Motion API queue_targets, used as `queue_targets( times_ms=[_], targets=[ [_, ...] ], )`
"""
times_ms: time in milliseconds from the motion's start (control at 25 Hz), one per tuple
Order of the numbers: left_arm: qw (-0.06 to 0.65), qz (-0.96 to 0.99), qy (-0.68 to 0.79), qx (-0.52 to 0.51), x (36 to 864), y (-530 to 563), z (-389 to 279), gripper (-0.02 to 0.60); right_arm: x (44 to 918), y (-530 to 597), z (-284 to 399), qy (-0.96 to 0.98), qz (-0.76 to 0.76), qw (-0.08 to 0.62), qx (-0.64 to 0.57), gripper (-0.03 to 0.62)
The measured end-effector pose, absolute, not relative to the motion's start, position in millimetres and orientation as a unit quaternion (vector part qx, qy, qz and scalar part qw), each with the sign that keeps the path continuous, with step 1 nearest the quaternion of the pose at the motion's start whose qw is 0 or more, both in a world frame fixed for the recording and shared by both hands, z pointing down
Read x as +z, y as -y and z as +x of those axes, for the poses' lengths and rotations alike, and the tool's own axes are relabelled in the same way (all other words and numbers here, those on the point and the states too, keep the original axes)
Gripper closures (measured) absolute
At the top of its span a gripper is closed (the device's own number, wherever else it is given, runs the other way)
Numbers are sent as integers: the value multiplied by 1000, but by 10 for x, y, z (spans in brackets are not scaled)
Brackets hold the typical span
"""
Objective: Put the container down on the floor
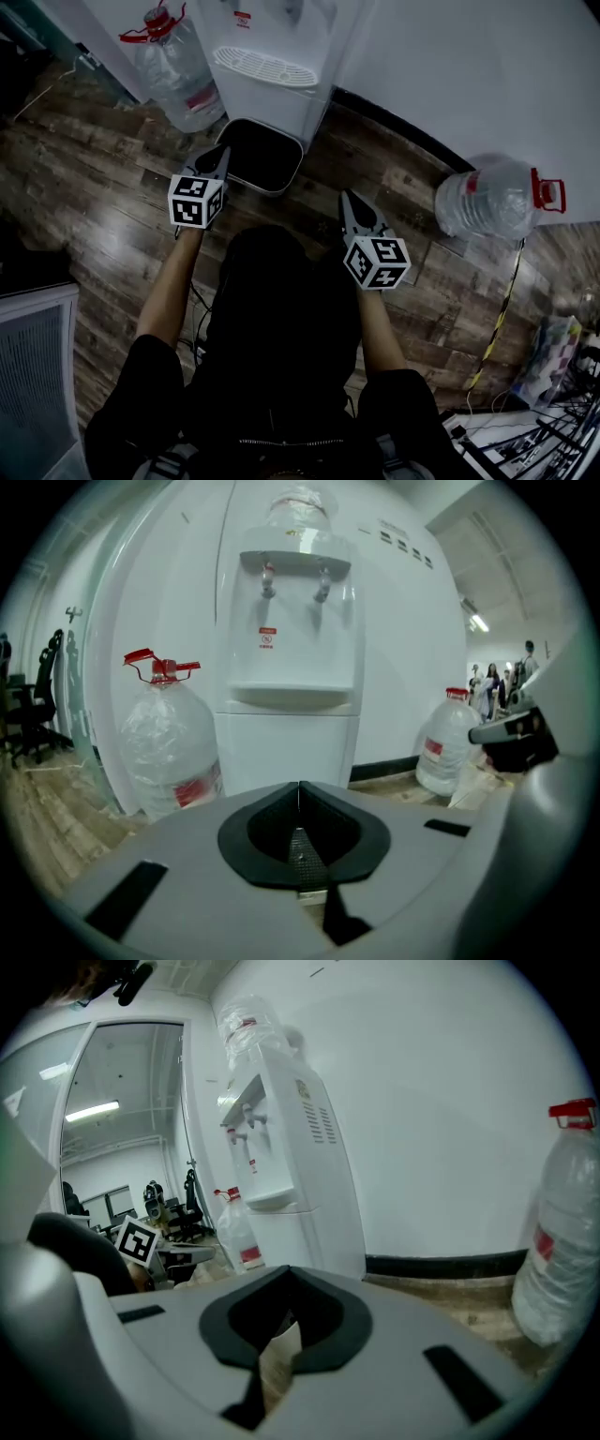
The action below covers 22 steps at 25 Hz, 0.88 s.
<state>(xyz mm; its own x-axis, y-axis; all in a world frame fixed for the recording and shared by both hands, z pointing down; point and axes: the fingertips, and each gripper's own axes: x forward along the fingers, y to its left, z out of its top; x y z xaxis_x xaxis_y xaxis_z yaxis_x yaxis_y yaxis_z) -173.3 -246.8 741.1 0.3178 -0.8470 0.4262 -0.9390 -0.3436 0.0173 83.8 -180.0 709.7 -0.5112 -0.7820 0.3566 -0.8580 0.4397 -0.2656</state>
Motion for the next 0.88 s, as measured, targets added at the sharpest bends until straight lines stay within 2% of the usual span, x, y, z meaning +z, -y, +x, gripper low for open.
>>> queue_targets(
  times_ms=[520,880],
  targets=[
    [136,832,521,132,6754,2362,-1502,566,6745,2058,538,851,481,89,191,585],
    [166,836,508,121,5868,2436,-1441,566,5757,2189,521,838,487,118,216,585]
  ],
)
